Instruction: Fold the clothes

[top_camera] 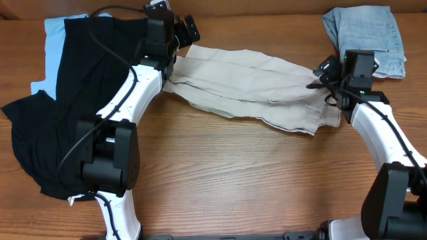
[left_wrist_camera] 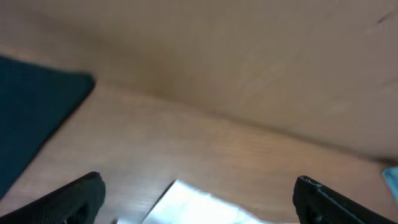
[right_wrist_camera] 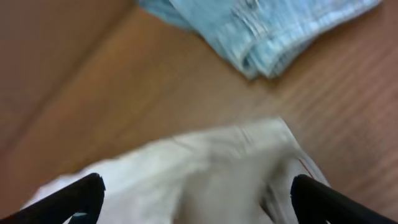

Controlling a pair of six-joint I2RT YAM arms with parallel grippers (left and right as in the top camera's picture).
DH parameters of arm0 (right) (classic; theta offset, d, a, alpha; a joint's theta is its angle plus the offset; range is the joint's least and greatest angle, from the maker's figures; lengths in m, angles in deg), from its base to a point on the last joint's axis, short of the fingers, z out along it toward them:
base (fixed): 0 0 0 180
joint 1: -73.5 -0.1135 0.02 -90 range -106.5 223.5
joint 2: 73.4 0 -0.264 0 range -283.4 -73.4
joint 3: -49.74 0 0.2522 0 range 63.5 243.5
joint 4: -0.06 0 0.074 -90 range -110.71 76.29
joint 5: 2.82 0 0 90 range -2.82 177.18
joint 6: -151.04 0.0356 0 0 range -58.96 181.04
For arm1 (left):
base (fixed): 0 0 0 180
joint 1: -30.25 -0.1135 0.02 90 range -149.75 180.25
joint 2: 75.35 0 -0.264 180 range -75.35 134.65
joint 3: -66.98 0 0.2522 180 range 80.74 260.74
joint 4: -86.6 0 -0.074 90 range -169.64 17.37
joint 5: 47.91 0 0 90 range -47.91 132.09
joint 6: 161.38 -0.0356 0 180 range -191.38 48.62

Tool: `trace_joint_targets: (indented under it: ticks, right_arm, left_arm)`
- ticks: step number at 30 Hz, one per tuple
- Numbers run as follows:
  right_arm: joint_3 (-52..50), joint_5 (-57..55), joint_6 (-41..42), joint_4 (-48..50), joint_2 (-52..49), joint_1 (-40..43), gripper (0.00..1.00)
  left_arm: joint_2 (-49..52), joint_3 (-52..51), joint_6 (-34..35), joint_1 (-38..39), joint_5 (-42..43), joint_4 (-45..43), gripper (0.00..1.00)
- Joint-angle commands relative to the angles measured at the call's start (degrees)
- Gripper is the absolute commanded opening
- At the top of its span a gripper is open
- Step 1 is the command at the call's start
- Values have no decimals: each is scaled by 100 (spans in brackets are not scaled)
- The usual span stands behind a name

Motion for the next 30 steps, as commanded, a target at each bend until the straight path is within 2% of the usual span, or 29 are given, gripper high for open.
trace_joint_targets:
  ticks: [1, 3, 4, 7, 8, 10, 13, 18, 20, 21, 22, 23, 25, 28, 30]
  right_arm:
    - [229, -61, -114, 142, 61, 31, 100]
    - [387, 83, -282, -107, 103, 31, 100]
    - [573, 313, -466, -542, 160, 31, 100]
    - [804, 680, -702, -1316, 243, 28, 100]
    - [879, 894, -713, -1816, 313, 22, 100]
    - [883, 1147, -780, -2218, 389, 20, 100]
    - [874, 1381, -859, -2920, 402, -83, 98]
    - [826, 1346, -859, -3390, 402, -437, 86]
    - [739, 1263, -852, -3377, 402, -627, 76]
    - [597, 1255, -852, -3265, 400, -785, 69]
    - [511, 1237, -848, -3180, 400, -848, 63]
    - [426, 1198, -828, -3097, 391, -901, 57]
    - [245, 1165, -809, -2887, 343, -988, 39]
    - [-9, 1156, -597, -2608, 232, -1012, 23]
    - [-146, 1158, -490, -2452, 133, -1012, 16]
  left_arm:
    - [-90, 553, 20, -7, 66, 393, 100]
    - [-90, 1016, -11, -9, 83, 1126, 100]
    - [-90, 1572, -186, -9, 107, 2061, 100]
    - [-90, 2323, -686, -7, 232, 3473, 100]
    - [-90, 2691, -951, 15, 299, 4341, 100]
    - [-90, 2876, -1121, 52, 385, 4990, 100]
    - [-59, 2813, -1123, 120, 398, 5740, 85]
    - [-33, 2332, -1117, 168, 398, 5862, 40]
    - [-33, 2065, -1113, 203, 409, 5733, 22]
    - [-33, 1858, -1115, 251, 461, 5593, 9]
    - [-33, 1733, -1115, 289, 470, 5488, 4]
    - [-33, 1639, -1117, 326, 466, 5405, 4]
    - [-24, 1443, -1119, 435, 463, 5228, 4]
    - [-24, 1207, -1196, 612, 457, 4994, 4]
    - [-24, 1056, -1224, 741, 439, 4809, 4]
